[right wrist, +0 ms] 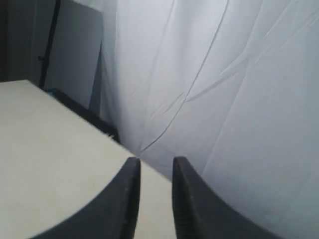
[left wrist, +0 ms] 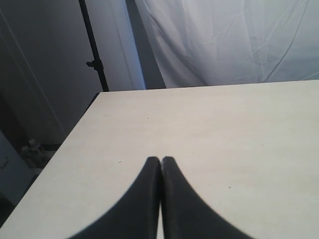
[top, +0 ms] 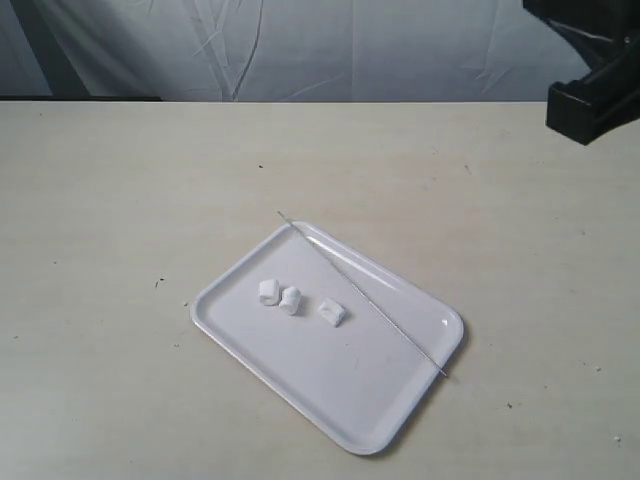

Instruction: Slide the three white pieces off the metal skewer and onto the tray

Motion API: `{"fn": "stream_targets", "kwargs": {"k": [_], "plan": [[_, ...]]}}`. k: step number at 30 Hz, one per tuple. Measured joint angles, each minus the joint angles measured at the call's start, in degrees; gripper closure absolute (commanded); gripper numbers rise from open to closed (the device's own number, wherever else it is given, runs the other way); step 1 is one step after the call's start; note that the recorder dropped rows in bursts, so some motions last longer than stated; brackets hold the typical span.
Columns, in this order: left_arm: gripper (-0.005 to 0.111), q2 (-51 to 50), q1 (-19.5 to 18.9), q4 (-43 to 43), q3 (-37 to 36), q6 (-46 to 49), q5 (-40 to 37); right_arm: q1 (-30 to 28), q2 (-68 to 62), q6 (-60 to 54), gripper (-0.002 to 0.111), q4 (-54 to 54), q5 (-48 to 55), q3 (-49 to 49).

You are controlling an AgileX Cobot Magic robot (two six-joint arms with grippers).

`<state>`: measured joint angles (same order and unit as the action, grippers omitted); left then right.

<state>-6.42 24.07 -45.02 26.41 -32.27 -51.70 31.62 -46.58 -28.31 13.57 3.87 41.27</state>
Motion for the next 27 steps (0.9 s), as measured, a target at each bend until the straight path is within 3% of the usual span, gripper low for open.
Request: {"fn": "stream_targets", "kwargs": {"k": [9,18,22,27], "plan": [[0.107,0.0,0.0,1.6,-0.7,1.6,0.0,-1.7,4.0,0.0,0.085,-5.6,-10.0,-5.8],[0.107,4.4,0.0,21.3,-2.0,30.0,-4.4,-17.8,12.2,0.0,0.085,-4.1,-11.5,-13.3],[0.107,5.9,-1.0,23.0,-3.7,33.7,-5.3,-22.6,15.5,0.0,0.085,-2.8,-11.5,-15.8],[0.107,5.9,-5.1,24.6,-4.1,37.0,-3.1,-24.4,18.5,0.0,0.085,-2.5,-11.4,-19.1]]}}
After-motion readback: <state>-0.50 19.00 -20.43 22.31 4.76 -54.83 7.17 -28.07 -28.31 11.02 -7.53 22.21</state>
